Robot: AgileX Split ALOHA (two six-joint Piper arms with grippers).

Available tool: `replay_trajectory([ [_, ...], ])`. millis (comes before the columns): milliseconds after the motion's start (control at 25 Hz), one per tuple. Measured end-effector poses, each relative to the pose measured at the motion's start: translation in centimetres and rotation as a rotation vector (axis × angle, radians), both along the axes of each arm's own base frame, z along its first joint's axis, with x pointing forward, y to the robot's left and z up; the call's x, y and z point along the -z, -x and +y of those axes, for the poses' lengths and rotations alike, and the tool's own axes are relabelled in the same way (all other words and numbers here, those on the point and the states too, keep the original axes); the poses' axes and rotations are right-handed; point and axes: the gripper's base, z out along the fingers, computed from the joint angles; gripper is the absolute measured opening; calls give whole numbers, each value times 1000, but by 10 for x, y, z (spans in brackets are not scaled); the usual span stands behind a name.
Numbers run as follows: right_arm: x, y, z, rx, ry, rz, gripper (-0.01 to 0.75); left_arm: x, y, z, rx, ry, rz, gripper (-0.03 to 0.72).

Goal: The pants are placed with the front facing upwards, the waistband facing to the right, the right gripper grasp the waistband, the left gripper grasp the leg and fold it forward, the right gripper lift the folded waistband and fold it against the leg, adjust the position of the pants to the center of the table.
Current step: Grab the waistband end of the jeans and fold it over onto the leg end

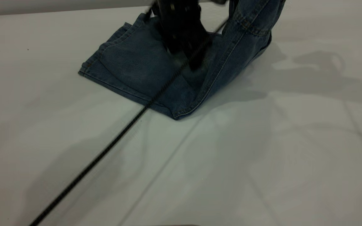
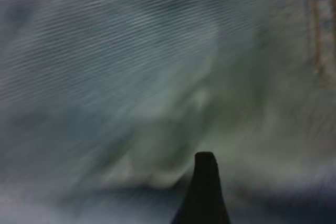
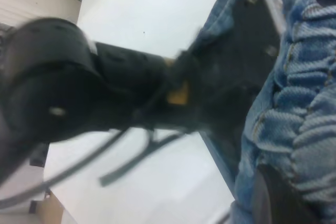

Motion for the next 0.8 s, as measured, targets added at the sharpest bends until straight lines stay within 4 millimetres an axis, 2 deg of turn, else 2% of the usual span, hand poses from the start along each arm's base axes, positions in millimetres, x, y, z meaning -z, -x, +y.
replay_trajectory([
  [160, -1, -1, 0, 2, 0, 0, 53, -42, -15, 29, -113, -25, -21, 569],
  [280, -1, -1, 0, 2, 0, 0, 53, -48, -34, 65, -216, -10, -33, 569],
  [360, -1, -1, 0, 2, 0, 0, 53, -44, -46, 93, -296, -8, -24, 569],
  [480, -1, -1, 0, 2, 0, 0, 53, -35, -57, 125, -366, -2, -1, 569],
  [640, -1, 0, 2, -2, -1, 0, 53, -7, -59, 130, -385, 6, 58, 569],
  [800, -7, -2, 16, -37, -3, -20, 53, 29, -58, 129, -387, -11, 114, 569],
])
